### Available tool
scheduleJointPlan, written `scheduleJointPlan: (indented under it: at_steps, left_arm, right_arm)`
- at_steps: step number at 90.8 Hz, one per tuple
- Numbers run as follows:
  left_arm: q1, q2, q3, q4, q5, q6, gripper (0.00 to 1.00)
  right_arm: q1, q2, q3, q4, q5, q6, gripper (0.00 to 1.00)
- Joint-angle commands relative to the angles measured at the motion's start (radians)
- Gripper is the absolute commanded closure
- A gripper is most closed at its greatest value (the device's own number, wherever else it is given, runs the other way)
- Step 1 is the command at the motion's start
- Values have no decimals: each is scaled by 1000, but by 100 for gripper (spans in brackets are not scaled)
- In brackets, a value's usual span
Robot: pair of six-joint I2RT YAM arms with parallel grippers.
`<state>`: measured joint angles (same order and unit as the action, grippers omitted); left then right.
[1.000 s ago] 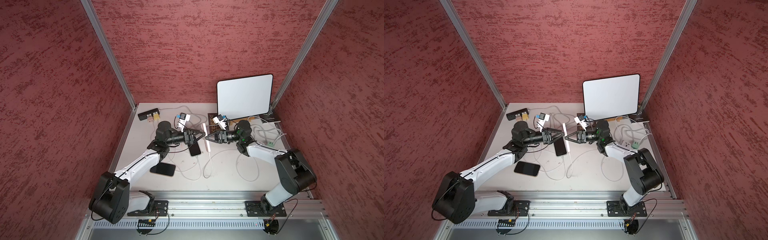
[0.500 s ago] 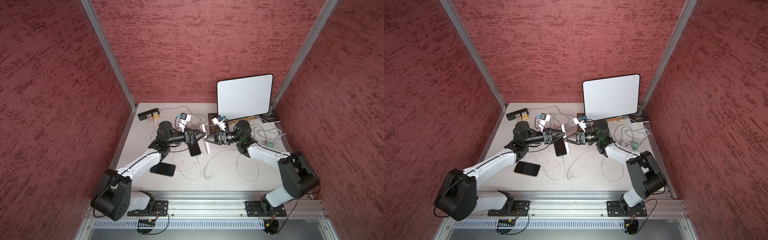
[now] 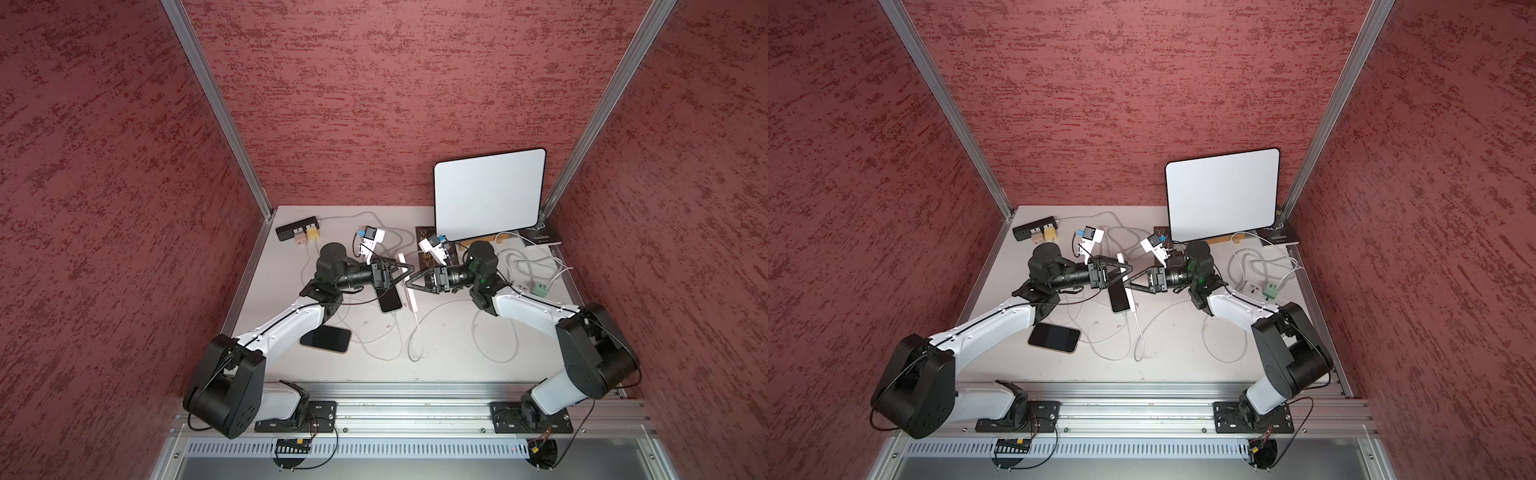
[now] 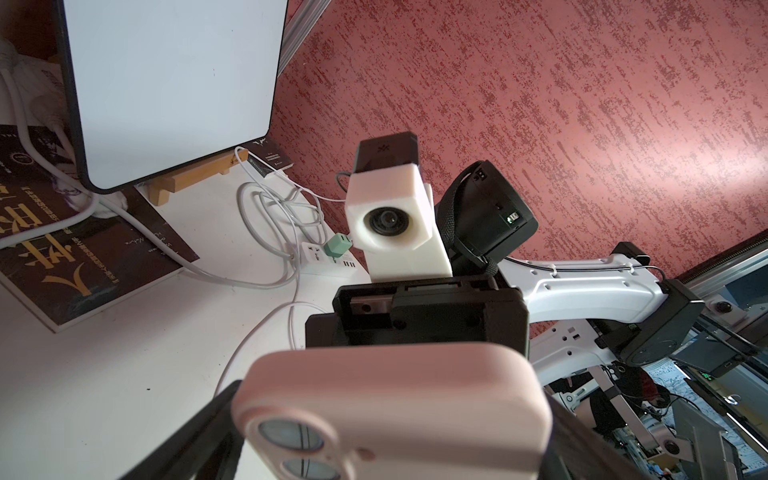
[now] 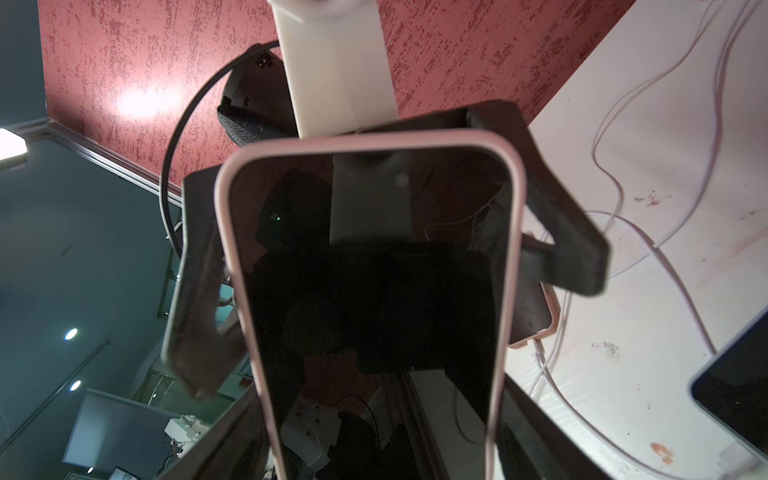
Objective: Unplug the charging cable from the phone
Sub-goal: Pick up the phone at the center of the board, then remove the charging cable from the phone.
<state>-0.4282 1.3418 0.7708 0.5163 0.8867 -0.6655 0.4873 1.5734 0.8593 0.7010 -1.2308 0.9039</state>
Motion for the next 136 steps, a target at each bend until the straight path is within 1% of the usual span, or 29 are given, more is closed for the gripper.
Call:
scheduleJointPlan:
  at_steps: [1,22,31,38,50,58,62,69,78,83,93,103,114,136]
  left_arm:
    - [-11,-7,17,24,19,1,0]
    - [-11,-24,10,22,21,3,15]
    - [-11,-28,10,21,21,4,25]
    - [-9,-34,8,19,21,7,38]
    - [-1,-48,5,18,21,9,64]
    - [9,-56,2,17,22,5,76]
    - [13,-58,2,19,25,2,79]
    - [24,-63,2,21,31,0,84]
    - [36,-74,-1,23,34,-2,89]
    - [44,-81,-3,24,35,-4,90]
    - [62,-96,-10,23,38,-6,90]
    - [78,-111,-17,25,38,-12,90]
    - [91,-123,-22,27,37,-16,90]
    - [99,-128,-18,28,38,-20,90]
  right_arm:
    - [10,-15,45,-2,-3,-34,68]
    - [10,-21,49,-27,1,-51,66]
    - [9,-26,51,-51,1,-68,63]
    - [10,-39,56,-107,3,-109,54]
    - [10,-78,74,-281,17,-243,30]
    - [10,-103,89,-402,28,-343,18]
    - [9,-112,92,-445,30,-384,14]
    - [9,-112,93,-503,29,-437,9]
    - [10,-147,90,-568,28,-497,5]
    - [10,-157,87,-604,31,-527,3]
    - [10,-176,77,-666,31,-588,2]
    - [10,-201,59,-700,24,-638,5]
    - [12,-217,35,-734,27,-679,11]
    - [49,-198,42,-885,118,-811,28]
